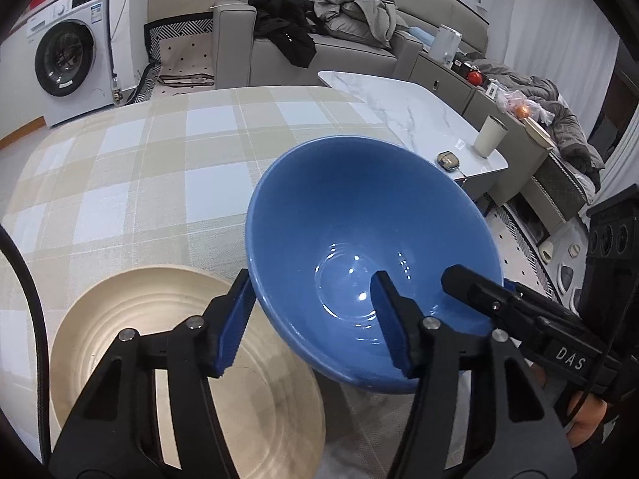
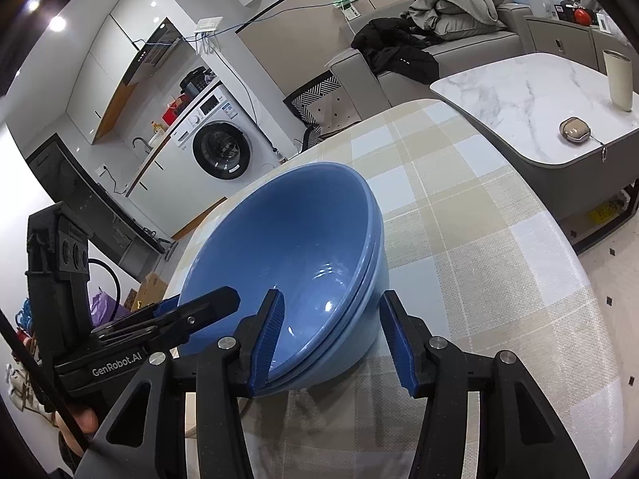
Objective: Organize plates and bowls
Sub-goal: 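Lift and carry the bowl stack with both tools over the cream plate stack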
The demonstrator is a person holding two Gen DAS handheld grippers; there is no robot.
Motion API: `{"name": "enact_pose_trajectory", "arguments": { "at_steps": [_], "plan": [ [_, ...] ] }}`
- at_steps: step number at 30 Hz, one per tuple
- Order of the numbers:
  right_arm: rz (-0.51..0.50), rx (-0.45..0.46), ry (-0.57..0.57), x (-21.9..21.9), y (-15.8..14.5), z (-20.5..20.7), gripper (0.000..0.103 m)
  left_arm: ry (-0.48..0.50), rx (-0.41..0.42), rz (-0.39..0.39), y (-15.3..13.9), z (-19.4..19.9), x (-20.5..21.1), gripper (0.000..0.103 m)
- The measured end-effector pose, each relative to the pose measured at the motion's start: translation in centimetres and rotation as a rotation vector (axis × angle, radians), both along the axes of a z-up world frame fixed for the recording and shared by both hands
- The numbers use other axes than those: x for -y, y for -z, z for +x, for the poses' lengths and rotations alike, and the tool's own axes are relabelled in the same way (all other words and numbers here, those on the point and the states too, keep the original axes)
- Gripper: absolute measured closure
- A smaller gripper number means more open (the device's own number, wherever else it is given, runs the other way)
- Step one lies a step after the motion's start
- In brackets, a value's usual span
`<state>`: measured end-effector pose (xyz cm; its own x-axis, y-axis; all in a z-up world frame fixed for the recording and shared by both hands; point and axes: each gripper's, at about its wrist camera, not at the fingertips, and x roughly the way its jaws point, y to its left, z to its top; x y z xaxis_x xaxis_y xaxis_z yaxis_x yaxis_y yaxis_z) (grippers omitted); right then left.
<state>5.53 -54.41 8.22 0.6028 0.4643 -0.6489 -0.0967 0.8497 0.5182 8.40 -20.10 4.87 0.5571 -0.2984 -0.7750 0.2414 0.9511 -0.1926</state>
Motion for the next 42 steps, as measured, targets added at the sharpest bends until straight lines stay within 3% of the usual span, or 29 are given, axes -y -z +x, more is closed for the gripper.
{"name": "enact_pose_trajectory", "arguments": {
  "at_steps": [9, 32, 42],
  "plan": [
    [-0.064, 0.038, 0.001, -0.5, -0.7, -0.6, 0.053, 0.020, 0.039, 0.025, -0.6, -0.8, 0.5, 0.047],
    [-0.080, 0.091, -0.001, -0.1, -2.1, -1.1, 0.053, 0.025, 0.087, 0.030, -2.3, -2.5, 0.3, 0.047],
    [-0.094, 0.143, -0.018, -0.6, -3.8, -1.9, 0.053, 0.016, 0.128, 0.024, -4.4, -4.2, -0.3, 0.047]
  ]
}}
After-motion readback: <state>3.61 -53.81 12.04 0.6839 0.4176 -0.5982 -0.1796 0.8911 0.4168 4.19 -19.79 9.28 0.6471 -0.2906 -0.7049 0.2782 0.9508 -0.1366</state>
